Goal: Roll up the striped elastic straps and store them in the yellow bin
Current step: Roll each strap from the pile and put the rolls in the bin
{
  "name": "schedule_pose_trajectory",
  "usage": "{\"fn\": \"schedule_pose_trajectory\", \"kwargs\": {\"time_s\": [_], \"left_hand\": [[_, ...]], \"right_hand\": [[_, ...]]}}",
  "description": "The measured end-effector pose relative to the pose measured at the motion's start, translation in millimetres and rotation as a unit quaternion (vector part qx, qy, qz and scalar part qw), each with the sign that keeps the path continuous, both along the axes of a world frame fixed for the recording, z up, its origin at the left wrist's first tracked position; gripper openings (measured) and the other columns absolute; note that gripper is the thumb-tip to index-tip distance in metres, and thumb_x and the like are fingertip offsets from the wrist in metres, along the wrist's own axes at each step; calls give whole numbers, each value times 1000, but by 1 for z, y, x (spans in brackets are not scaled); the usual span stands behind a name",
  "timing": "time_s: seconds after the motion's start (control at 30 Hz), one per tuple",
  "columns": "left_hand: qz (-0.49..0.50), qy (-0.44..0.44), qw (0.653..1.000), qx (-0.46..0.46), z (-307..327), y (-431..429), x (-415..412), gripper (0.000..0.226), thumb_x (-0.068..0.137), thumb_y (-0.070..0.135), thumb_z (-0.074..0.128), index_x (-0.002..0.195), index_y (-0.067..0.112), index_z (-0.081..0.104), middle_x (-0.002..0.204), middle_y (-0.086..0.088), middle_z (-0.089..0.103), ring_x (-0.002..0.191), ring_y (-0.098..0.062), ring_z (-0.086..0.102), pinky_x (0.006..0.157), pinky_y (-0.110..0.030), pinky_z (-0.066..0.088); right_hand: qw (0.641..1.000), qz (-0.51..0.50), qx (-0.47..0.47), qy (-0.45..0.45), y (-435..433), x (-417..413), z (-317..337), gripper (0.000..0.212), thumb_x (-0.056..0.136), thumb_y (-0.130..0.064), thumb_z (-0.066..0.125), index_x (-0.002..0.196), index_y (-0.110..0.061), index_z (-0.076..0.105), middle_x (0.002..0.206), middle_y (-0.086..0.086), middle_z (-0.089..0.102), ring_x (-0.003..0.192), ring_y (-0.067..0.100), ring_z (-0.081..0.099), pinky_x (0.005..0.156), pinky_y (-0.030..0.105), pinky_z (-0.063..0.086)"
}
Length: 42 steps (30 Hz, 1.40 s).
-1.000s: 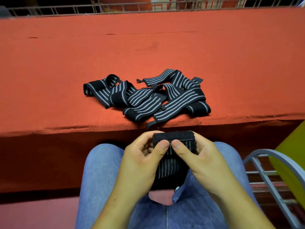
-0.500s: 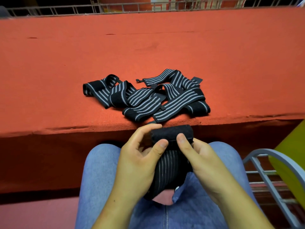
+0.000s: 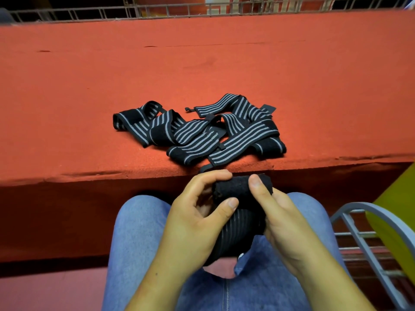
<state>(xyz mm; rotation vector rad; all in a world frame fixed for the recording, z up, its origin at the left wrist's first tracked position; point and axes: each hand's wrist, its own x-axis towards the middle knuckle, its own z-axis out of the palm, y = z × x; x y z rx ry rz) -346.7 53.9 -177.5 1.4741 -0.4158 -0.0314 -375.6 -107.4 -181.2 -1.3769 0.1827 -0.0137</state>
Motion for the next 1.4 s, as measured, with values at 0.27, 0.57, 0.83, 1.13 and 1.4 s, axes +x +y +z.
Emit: {"fn": "schedule_pose_trajectory", "kwargs": {"time_s": [0.27, 0.57, 0.83, 1.13, 1.4], "left_hand": [[16, 51, 998, 27, -6, 0, 0, 53, 67, 37, 84, 113, 46, 62, 109, 17, 67, 94, -9, 69, 83, -26, 56], [-61, 6, 977, 206, -3, 3, -1, 7, 96, 26, 73, 89, 28, 71, 75, 12, 66, 71, -1, 58, 68, -26, 49], [-94, 42, 973, 208, -9, 3, 2, 11, 103, 27, 63, 93, 30, 67, 73, 11, 65, 63, -7, 56, 63, -34, 50], [-3, 60, 984, 170, -18, 5, 6, 26, 87, 56, 67, 109, 41, 65, 108, 19, 72, 103, 1, 66, 91, -29, 51], [-27, 44, 993, 104, -8, -2, 2, 54, 89, 62, 53, 139, 41, 57, 132, 22, 67, 127, 2, 60, 110, -33, 43]], "right_hand": [[992, -118, 32, -43, -4, 4, 5, 55, 87, -62, 66, 118, -18, 77, 115, 8, 81, 113, 27, 76, 104, 52, 55], [982, -173, 55, -44, -9, 5, 8, 49, 90, -51, 55, 119, -15, 72, 107, 7, 82, 104, 23, 78, 94, 44, 58], [981, -182, 38, -52, -10, 4, 6, 47, 89, -52, 59, 121, -20, 71, 112, 5, 81, 108, 23, 77, 98, 49, 58], [985, -139, 84, -64, -10, 2, 8, 43, 89, -36, 62, 125, -13, 70, 115, 8, 80, 108, 23, 77, 86, 34, 61], [996, -68, 14, -52, -8, 3, -3, 20, 89, -24, 65, 106, -23, 74, 114, 14, 77, 118, 36, 71, 103, 51, 54]]}}
